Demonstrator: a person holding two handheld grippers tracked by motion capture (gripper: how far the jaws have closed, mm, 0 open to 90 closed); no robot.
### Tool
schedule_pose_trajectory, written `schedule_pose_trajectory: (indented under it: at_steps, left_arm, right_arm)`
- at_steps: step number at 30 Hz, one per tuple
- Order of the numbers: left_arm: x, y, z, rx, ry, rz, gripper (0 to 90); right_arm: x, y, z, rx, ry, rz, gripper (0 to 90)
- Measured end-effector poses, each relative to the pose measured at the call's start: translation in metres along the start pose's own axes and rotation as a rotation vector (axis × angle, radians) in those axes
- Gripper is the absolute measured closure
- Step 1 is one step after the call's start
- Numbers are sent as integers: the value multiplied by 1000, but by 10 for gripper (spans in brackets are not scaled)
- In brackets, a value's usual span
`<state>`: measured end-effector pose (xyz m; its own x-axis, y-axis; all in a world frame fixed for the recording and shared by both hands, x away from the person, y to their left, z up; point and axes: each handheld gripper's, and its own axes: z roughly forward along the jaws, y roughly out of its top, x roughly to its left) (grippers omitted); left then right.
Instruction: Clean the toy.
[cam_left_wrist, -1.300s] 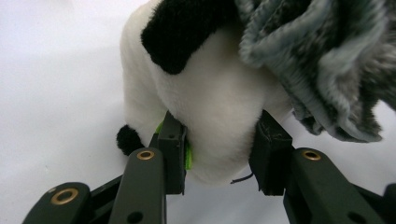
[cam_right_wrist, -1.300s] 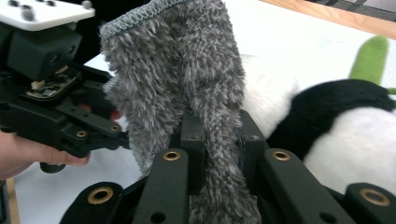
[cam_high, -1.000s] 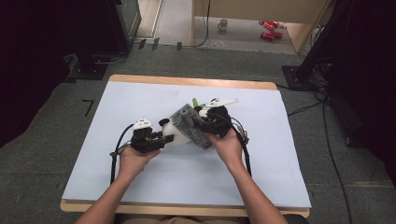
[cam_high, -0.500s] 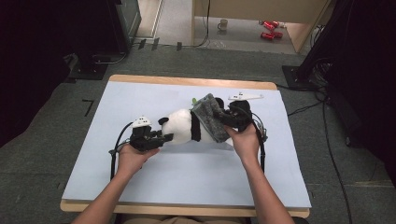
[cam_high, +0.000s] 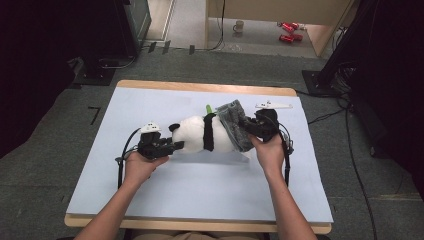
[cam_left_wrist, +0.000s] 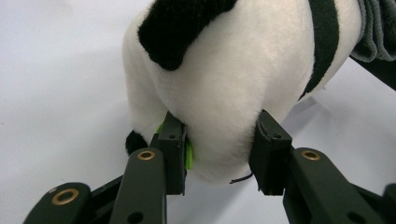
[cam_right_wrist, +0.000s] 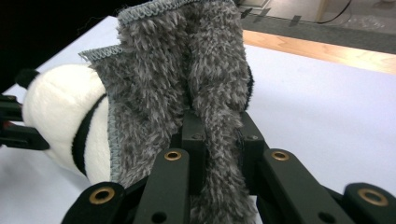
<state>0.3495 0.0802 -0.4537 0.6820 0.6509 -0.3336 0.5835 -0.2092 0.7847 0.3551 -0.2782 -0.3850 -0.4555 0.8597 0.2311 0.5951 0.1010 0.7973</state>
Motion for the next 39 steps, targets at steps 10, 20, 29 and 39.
schedule_pose_trajectory:
  at_steps: [10, 20, 29, 39]
  left_arm:
    - [4, 2, 2, 1, -3, -5, 620]
    - [4, 2, 3, 1, -1, -5, 621]
    - [6, 3, 2, -1, -5, -16, 630]
    - [4, 3, 0, -5, -1, -3, 612]
  right_arm:
    - [-15, -15, 3, 13, -21, 54, 790]
    - [-16, -28, 12, 48, -38, 80, 794]
    - [-16, -11, -18, 9, -18, 75, 792]
    - [31, 9, -30, -17, 87, -47, 791]
